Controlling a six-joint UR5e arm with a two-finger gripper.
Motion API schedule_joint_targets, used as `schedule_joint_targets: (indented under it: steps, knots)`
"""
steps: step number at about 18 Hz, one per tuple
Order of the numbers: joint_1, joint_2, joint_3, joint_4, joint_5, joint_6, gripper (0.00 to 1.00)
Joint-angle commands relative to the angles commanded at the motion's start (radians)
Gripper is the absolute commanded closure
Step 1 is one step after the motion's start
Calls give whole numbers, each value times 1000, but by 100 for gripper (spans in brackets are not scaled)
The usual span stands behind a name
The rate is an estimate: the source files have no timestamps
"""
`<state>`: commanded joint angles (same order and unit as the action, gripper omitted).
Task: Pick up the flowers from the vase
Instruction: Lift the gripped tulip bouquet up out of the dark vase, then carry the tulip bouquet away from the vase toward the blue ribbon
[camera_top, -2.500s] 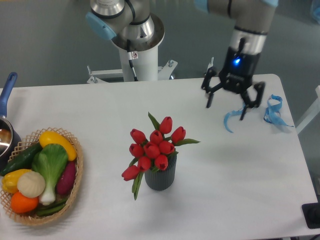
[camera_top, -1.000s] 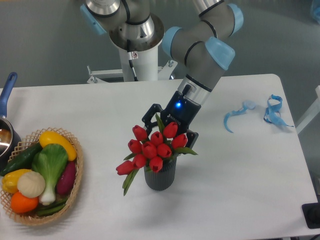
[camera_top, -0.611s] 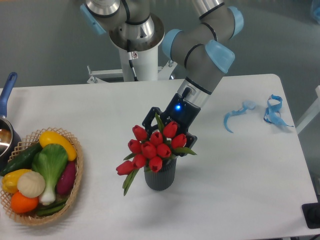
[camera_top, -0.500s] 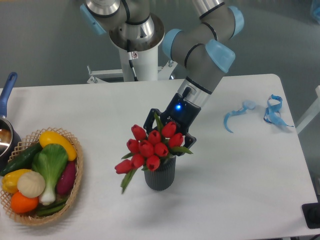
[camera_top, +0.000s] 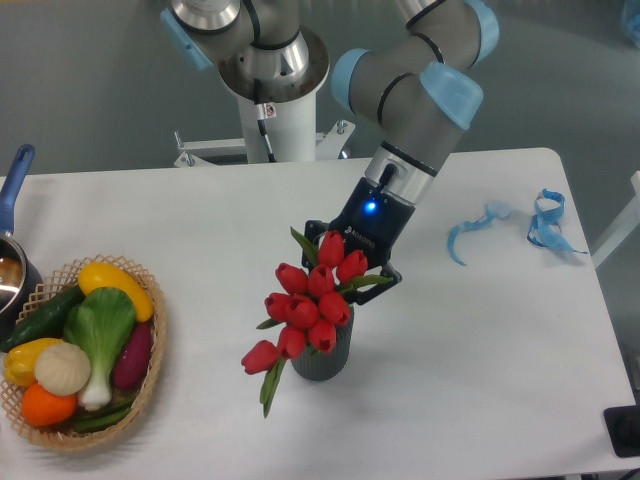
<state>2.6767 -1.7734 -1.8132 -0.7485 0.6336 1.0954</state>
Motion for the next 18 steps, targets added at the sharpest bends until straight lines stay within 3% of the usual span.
schedule_joint_targets:
  steps: [5,9,18]
  knots:
    - [35,69,0,-5,-54,-89,60]
    - [43,89,5,-3,-98,-149,60]
    - [83,88,129,-3,-195,-345,60]
